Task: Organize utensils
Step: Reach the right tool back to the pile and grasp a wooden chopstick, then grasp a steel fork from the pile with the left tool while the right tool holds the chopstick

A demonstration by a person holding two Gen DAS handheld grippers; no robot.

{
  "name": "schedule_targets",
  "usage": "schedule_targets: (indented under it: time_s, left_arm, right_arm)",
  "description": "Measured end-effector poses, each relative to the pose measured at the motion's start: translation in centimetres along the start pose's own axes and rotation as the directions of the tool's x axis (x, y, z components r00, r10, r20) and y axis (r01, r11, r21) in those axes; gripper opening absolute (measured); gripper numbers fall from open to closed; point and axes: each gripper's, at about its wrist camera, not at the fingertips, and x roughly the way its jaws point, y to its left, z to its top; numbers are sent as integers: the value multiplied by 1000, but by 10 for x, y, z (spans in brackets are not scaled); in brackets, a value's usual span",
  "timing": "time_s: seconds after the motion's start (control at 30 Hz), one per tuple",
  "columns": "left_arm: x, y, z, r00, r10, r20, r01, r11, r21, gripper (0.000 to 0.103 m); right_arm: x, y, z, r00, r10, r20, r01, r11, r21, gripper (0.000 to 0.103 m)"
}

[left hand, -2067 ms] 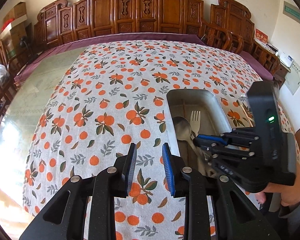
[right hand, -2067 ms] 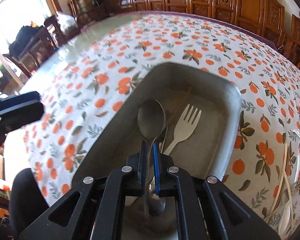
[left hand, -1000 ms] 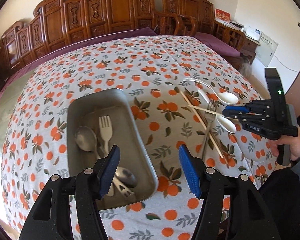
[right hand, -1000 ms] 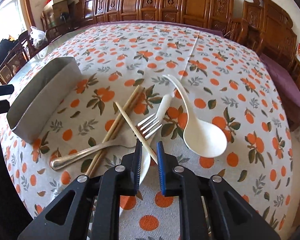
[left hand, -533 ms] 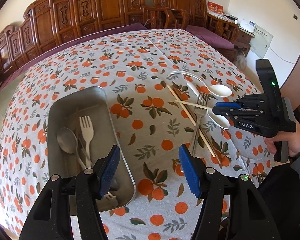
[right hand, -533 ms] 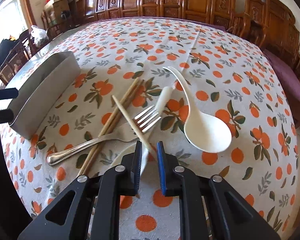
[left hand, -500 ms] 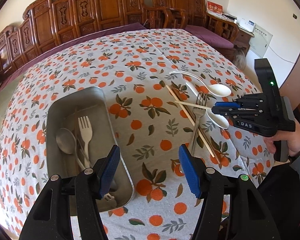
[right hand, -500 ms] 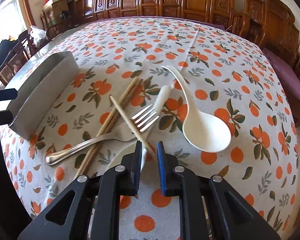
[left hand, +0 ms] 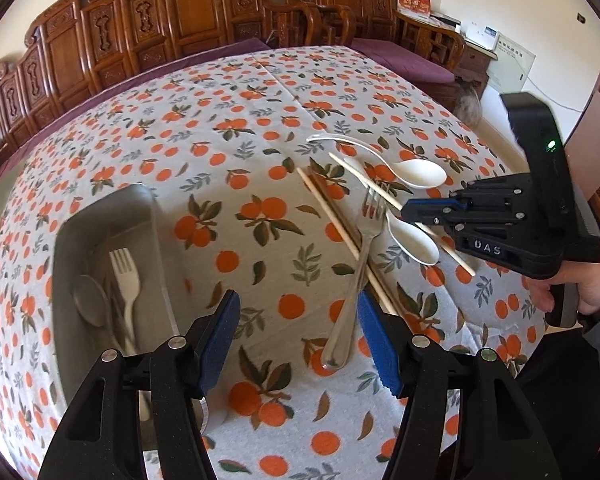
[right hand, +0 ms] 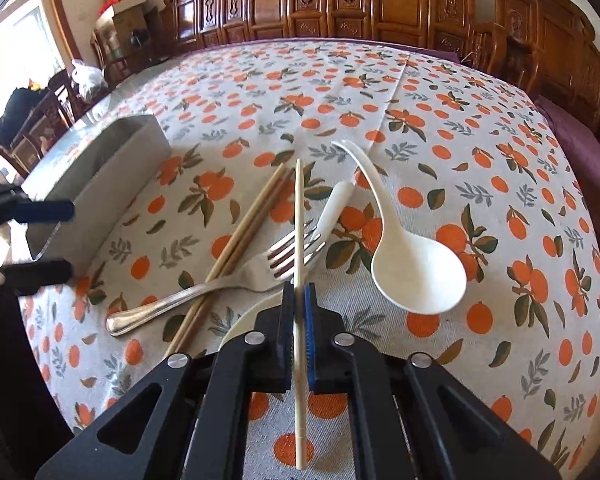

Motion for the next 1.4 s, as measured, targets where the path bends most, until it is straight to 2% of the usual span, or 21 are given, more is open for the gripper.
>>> schedule_targets:
  time_s: [0.23,0.47,0.63,0.8,0.97,1.13,1.23,1.4]
  left_arm:
    - [30,-14,5,999,-17,-46,18,1000,17,58]
    - [57,-24,8,996,-16,-93,21,998,55,38]
    - [70,-31,7,992,-12,-122,22,997,81,34]
    - [75,-35,12,994,-6,-112,17,995,103,33]
    - [80,-40,21,994,-15,-113,28,993,116,22]
    - [85,-46,27,994,-18,-109,32,990,135,19]
    - [86,-47,29,994,-33,-105,47,989,138,10]
    - [81,-49,26,995,-39,-97,53,989,141,6]
  right_arm:
    - [-13,-7,6,998,0,68,-3,999,37,6]
    - [-16,-13,7,995,-5,95,-1,998,64,6]
    - [-16,-15,7,995,-3,99,-4,997,75,6]
    - [-14,-17,6,996,-4,94,-4,997,82,6]
    - [-14,-17,6,995,-3,97,-6,996,87,6]
    - [-13,-17,6,996,-1,94,-7,996,87,6]
    - [-13,-15,6,996,2,94,-10,996,84,6]
    - [-14,-16,7,995,3,100,-12,996,89,6]
